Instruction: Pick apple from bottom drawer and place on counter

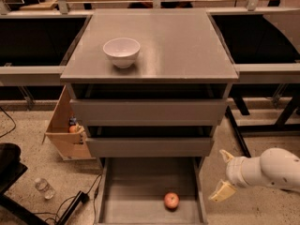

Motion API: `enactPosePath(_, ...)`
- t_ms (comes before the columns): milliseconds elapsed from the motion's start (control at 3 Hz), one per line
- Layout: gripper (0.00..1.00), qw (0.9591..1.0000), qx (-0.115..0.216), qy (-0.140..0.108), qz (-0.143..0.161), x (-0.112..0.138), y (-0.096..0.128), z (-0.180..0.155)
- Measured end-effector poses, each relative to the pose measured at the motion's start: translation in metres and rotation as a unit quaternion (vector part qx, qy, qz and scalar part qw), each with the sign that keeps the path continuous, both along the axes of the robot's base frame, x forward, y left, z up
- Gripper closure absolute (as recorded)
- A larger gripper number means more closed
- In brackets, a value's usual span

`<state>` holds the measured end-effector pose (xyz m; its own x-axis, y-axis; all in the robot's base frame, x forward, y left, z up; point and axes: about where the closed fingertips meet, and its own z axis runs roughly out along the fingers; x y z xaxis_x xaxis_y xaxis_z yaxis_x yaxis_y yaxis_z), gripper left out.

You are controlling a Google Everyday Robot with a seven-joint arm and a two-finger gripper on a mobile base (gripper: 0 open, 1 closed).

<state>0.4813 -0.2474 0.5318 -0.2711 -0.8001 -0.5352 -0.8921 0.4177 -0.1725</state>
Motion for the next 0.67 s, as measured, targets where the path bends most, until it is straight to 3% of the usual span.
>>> enactPosePath(333, 0.0, 0.999, 0.042, -0.014, -0.008, 0.015, -0.001, -0.062)
enactPosePath(667, 0.0, 0.9952, 0.098, -0.004, -0.003, 0.038, 0.001, -0.154)
